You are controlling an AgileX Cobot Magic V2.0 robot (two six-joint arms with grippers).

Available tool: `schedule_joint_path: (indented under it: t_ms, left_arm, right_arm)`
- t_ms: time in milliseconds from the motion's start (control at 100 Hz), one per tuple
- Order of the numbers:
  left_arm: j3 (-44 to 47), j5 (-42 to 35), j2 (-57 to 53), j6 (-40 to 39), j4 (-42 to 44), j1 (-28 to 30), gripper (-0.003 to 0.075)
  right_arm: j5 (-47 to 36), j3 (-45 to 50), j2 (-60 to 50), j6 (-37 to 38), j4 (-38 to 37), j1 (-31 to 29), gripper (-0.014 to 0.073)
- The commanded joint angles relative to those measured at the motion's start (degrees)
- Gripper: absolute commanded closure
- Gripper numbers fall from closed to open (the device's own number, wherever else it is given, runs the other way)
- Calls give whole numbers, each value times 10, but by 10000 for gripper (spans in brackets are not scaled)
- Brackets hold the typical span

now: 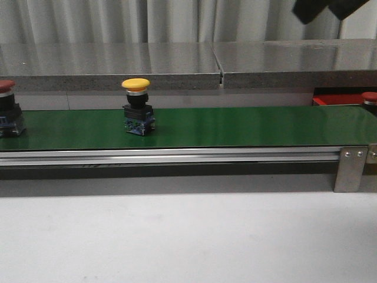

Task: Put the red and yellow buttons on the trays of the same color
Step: 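Raise the left gripper away from the belt, then lower the right gripper onto the yellow button on the belt and grasp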

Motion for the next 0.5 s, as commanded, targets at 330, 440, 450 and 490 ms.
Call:
schedule_joint_path:
  t_ms: [330,440,450,490]
  left_arm:
    - [-16,-38,0,0,-9,-4,739]
    - [-16,-38,0,0,-9,-4,739]
    - [-16,-38,0,0,-9,-4,739]
    - [-16,-38,0,0,-9,-4,739]
  right_arm:
    - [107,-255,209,-50,-1,66,25]
    - [109,-300,258,-69,-1,79,25]
    - [109,-302,260,-69,-1,79,25]
    - [108,-316,277,-71,3,83,25]
